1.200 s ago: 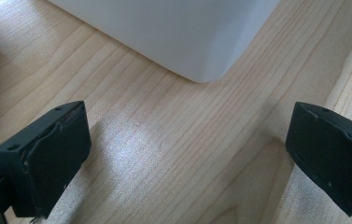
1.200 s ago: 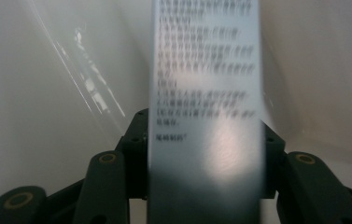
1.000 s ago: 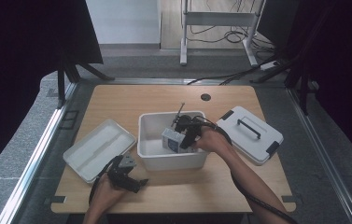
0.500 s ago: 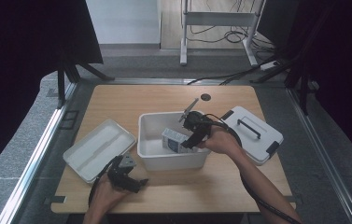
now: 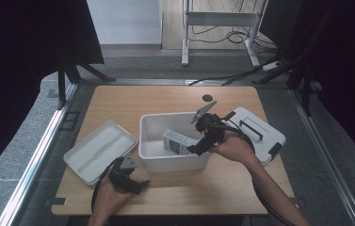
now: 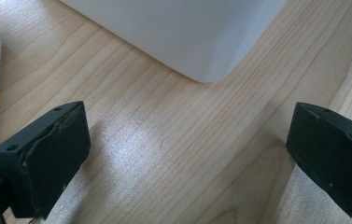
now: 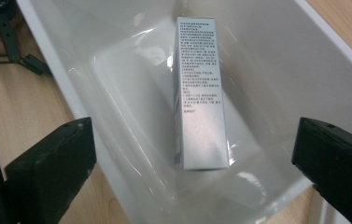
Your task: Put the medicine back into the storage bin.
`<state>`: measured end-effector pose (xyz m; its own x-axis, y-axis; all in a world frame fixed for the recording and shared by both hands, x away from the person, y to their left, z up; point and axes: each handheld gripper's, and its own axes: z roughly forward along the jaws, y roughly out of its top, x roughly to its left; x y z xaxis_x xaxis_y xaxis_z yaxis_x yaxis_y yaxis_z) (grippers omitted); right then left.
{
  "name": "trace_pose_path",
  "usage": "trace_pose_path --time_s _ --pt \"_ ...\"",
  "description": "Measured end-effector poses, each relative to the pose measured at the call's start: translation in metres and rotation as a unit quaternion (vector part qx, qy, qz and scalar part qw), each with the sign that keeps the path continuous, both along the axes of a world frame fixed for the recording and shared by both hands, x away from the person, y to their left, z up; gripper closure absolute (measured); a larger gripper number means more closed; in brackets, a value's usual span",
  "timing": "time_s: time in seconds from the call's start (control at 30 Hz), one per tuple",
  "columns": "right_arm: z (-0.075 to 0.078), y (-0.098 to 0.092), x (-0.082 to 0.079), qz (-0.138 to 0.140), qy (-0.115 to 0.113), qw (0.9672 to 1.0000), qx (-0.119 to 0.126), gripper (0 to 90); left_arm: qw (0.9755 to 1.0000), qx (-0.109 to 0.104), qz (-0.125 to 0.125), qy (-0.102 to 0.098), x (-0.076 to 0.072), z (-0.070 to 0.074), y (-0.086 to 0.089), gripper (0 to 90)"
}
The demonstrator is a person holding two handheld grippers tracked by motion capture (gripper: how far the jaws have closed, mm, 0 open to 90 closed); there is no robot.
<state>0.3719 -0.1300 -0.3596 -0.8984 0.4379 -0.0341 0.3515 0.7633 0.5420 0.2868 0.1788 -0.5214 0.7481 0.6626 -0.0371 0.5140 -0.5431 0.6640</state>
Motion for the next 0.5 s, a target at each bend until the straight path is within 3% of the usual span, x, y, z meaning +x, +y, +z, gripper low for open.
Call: trace_pose_path --time_s 0.5 --pt "-0.01 -0.047 -0.036 -0.019 -0.029 0.9983 0.047 0.0 1.0 -0.001 -0.001 0.001 0.0 0.0 0.0 0.0"
